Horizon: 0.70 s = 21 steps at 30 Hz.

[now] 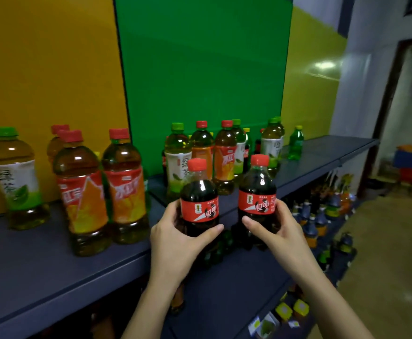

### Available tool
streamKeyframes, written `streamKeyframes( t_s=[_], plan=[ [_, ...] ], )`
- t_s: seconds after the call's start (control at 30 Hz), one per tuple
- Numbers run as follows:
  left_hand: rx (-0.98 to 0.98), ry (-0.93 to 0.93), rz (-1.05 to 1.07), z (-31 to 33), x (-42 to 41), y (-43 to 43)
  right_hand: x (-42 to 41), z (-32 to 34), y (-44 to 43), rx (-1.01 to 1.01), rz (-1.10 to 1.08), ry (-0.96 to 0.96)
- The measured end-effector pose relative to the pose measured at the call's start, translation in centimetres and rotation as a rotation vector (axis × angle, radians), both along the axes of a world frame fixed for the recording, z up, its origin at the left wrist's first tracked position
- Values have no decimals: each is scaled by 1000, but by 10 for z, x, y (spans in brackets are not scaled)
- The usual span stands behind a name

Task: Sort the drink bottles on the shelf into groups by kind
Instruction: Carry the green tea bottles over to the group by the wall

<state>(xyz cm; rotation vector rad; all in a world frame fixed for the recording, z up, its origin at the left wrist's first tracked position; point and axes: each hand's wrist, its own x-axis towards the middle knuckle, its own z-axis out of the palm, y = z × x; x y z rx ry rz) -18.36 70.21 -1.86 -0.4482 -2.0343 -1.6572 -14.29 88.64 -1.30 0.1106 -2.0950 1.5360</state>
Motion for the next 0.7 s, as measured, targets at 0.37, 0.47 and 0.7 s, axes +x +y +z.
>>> streamKeyframes(
  t_s=[0.37,0.47,0.7],
  plan=[
    [17,-21,39,-8,-47,111,-55,-5,110,6,58,2],
    [20,-23,64,-7,-66,128,-78,-6,126,4,67,10],
    [-14,4,131,-8,-121,164,-145,-7,157,-20,116,5]
  ],
)
